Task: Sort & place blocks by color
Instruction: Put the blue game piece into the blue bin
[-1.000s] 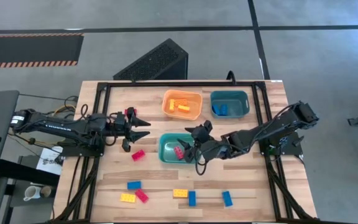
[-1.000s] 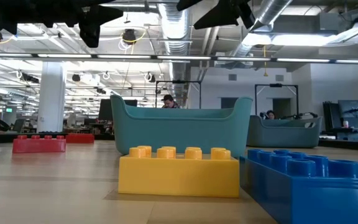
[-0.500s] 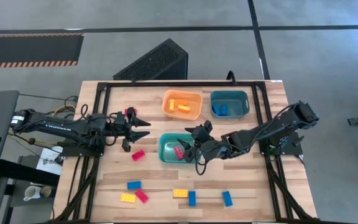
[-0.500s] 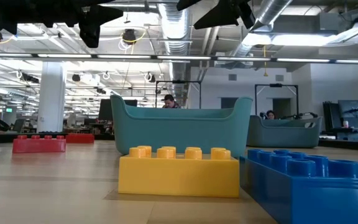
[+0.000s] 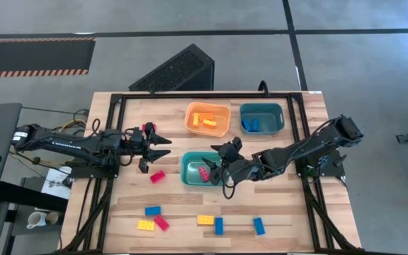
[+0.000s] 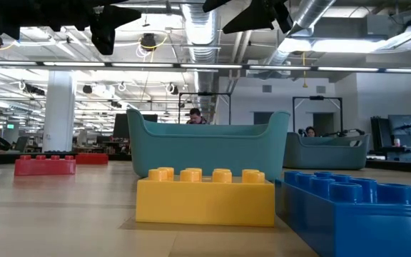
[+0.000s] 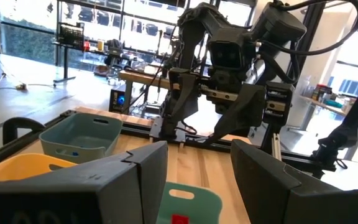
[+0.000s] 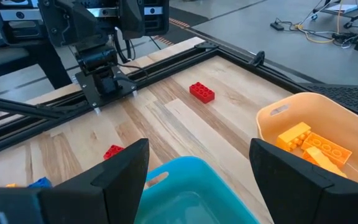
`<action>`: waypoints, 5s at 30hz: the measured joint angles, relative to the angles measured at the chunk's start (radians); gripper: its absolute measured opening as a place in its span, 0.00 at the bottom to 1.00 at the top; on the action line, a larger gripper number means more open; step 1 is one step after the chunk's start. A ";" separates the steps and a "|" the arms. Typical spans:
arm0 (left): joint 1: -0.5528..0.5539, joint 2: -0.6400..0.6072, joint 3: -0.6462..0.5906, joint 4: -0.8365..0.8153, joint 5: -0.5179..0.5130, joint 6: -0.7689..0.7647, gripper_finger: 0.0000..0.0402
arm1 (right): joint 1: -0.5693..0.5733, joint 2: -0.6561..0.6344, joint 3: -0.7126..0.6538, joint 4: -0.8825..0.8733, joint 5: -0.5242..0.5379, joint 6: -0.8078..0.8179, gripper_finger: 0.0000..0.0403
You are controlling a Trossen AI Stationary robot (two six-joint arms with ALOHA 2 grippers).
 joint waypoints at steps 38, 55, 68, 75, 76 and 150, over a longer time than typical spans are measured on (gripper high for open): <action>0.000 0.000 0.000 0.038 0.016 0.018 0.40 | 0.002 0.000 0.000 0.000 0.000 0.033 0.75; 0.000 0.000 0.000 0.035 0.016 0.014 0.40 | 0.002 0.000 0.000 -0.001 0.000 0.034 0.75; 0.000 0.000 0.000 0.036 0.033 -0.016 0.40 | 0.000 0.000 0.000 -0.003 0.000 0.050 0.75; 0.000 -0.001 0.010 0.034 0.074 0.005 0.40 | -0.014 0.000 0.000 -0.002 -0.002 0.050 0.75; 0.000 -0.001 0.010 0.031 0.069 0.008 0.40 | -0.014 0.000 0.000 -0.002 -0.002 0.051 0.75; 0.000 0.000 0.010 0.048 0.069 -0.005 0.40 | 0.042 0.043 0.000 -0.679 -0.581 0.680 0.75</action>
